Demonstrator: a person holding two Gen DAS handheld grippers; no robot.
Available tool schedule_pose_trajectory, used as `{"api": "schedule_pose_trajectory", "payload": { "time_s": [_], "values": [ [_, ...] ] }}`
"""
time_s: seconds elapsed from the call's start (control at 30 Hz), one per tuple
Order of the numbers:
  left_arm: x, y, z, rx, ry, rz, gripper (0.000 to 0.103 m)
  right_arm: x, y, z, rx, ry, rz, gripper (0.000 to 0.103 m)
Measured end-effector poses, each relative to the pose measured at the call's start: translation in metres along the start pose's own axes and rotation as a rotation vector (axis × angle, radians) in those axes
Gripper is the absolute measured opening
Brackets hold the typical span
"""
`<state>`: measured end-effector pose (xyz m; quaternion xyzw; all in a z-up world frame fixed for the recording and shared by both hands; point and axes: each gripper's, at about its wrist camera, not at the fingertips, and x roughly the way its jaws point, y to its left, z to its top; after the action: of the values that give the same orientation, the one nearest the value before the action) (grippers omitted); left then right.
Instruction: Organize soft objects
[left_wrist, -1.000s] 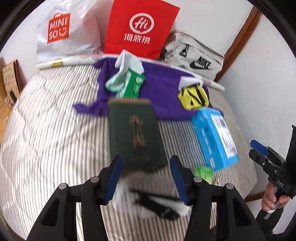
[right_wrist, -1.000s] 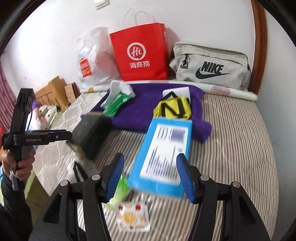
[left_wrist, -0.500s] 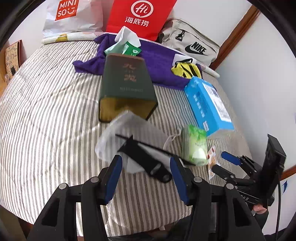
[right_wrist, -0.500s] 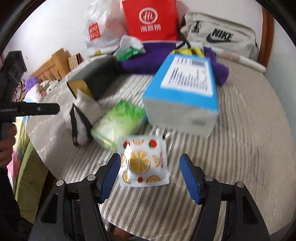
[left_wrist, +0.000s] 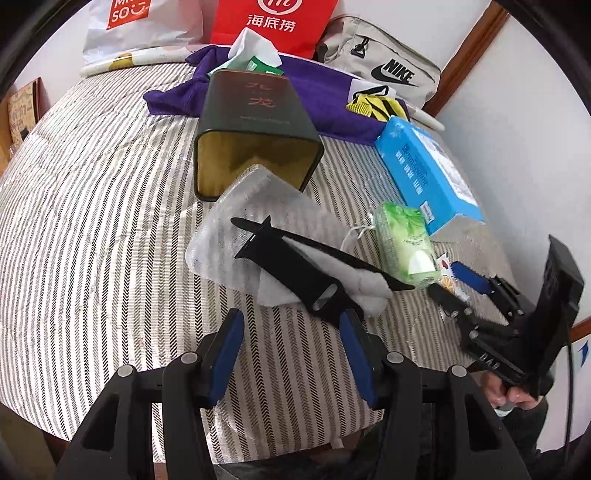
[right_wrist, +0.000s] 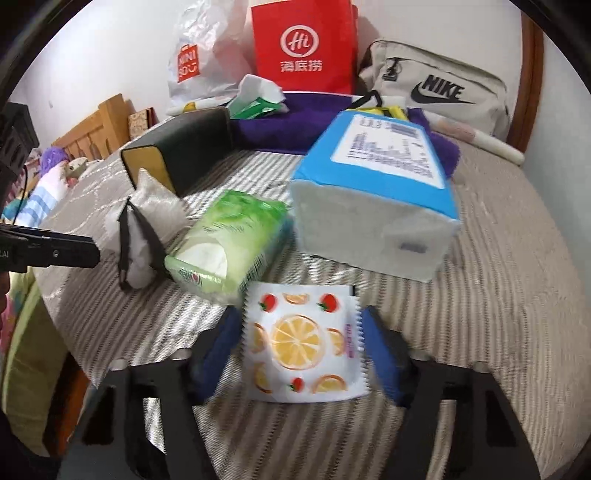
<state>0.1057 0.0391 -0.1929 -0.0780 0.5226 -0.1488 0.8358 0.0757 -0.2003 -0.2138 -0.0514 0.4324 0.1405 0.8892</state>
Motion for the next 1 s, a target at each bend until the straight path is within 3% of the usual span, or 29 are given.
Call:
{"api": "schedule_pose_trajectory", "payload": {
  "time_s": [0.17,0.4,0.43,0.5,0.97,1.0],
  "values": [
    [0.001,-0.002,0.001,-0.013,-0.012,-0.017,0.051,-0.004,-0.011,-0.001,0.026,-0.007,0.009,0.044],
    [-0.003,-0.013,0.010,-0.005,-0.074,-0.054,0.050,-0.007,-0.015,-0.006,0.045,-0.027,0.026,0.043],
    [-0.001,-0.013,0.012,-0.017,-0.073,-0.054,0.048,-0.007,-0.015,-0.007,0.048,-0.031,0.029,0.043],
    [0.003,-0.011,0.014,-0.043,-0.071,-0.049,0.035,-0.007,-0.015,-0.007,0.052,-0.033,0.031,0.043],
    [0.022,-0.015,0.021,-0.027,-0.072,0.078,0.033,-0.007,-0.014,-0.009,0.048,-0.048,0.036,0.045],
    [0.022,-0.016,0.021,-0.022,-0.081,0.085,0.027,-0.008,-0.014,-0.009,0.048,-0.050,0.037,0.046]
  ]
}}
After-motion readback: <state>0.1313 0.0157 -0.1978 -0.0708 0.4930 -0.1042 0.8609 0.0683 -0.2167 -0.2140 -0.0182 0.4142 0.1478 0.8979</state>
